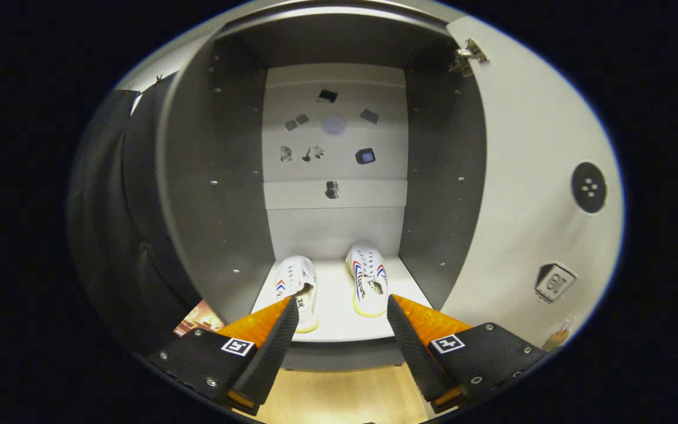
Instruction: Open the shoe cabinet door, grab the shoes and put them into the shoe cabinet, then close the shoe cabinet door.
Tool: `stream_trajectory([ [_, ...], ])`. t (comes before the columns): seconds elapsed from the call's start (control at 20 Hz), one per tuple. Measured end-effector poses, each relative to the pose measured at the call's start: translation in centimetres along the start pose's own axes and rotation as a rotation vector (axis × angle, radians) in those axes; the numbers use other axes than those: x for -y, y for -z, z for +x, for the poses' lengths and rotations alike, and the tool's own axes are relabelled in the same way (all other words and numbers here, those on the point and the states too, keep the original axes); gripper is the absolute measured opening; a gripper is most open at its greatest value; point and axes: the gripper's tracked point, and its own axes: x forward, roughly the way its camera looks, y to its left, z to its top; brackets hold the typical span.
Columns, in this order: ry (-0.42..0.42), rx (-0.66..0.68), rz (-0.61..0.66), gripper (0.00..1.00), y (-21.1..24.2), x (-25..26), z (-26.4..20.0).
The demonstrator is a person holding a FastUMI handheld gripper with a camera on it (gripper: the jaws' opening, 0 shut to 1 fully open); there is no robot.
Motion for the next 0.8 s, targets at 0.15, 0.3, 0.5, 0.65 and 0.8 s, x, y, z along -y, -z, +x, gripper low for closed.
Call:
stream_trajectory([
  [0.15, 0.002, 0.034, 0.008, 0.93, 0.9, -0.2, -6.6],
  [0.3, 0.036, 0.054, 0.016, 0.93, 2.5, 0.7, -12.9],
  [0.5, 0.078, 0.069, 0.031, 0.93, 4.1, 4.0, -20.5],
  [0.65, 0.113, 0.074, 0.025, 0.93, 4.1, 8.0, -25.2],
  [0.8, 0.159, 0.094, 0.015, 0.93, 3.7, 12.8, -29.0],
])
